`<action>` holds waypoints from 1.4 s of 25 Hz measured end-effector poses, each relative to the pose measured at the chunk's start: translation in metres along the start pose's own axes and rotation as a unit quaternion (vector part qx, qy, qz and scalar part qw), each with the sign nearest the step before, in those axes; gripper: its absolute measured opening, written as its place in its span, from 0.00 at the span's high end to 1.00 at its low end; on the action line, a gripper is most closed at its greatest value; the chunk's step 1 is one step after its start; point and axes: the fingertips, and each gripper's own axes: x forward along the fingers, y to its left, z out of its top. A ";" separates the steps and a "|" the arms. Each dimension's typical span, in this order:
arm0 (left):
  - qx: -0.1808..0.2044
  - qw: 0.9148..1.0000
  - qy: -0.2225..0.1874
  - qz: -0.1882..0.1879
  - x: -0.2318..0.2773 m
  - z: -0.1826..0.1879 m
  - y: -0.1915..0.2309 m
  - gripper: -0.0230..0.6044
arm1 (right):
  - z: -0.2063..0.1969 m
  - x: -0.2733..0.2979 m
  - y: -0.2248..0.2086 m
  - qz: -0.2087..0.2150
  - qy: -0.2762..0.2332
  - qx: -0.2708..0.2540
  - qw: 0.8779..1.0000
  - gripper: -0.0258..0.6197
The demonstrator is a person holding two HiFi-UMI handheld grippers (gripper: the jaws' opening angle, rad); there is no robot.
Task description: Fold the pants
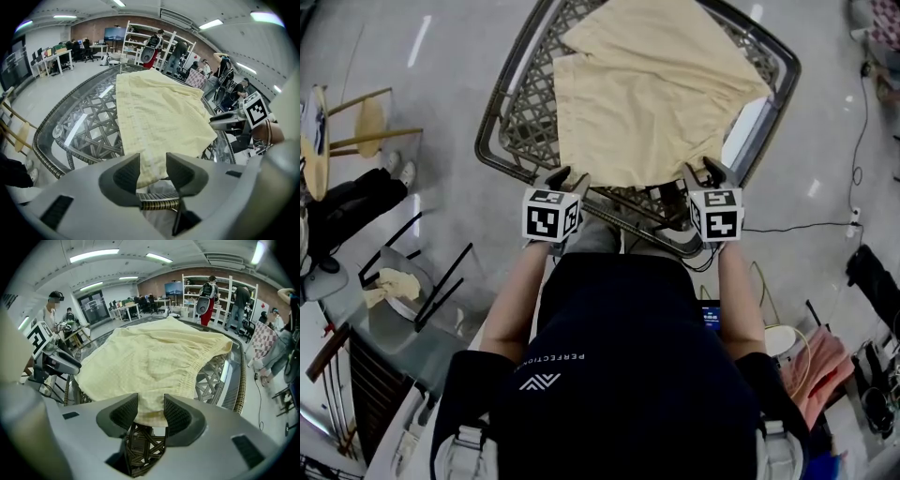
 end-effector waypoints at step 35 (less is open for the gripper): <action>0.117 0.990 0.015 0.071 0.004 -0.001 0.004 0.79 | -0.004 0.002 -0.004 -0.043 0.003 -0.015 0.999 0.80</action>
